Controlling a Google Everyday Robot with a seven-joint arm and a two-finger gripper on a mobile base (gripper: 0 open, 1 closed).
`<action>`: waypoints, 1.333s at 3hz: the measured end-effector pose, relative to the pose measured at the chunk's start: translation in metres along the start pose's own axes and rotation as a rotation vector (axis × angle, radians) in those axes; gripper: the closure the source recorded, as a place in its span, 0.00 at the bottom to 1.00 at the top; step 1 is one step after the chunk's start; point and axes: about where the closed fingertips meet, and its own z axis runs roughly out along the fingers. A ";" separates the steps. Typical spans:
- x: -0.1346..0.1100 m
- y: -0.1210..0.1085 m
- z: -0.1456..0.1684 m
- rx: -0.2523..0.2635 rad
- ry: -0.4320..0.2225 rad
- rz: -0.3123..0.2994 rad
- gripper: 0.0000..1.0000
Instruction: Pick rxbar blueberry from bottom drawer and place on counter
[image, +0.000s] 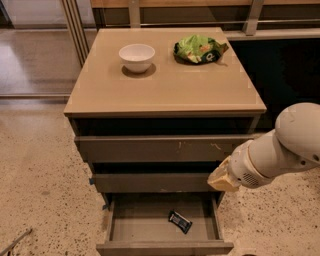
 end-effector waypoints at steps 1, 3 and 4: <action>-0.002 -0.001 -0.002 0.005 -0.002 -0.002 1.00; 0.060 -0.040 0.083 0.092 0.018 0.055 1.00; 0.087 -0.090 0.144 0.144 -0.050 0.133 1.00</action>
Offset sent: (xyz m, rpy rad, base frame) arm 0.0644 -0.0436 -0.1172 -0.0984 -0.1774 -0.1784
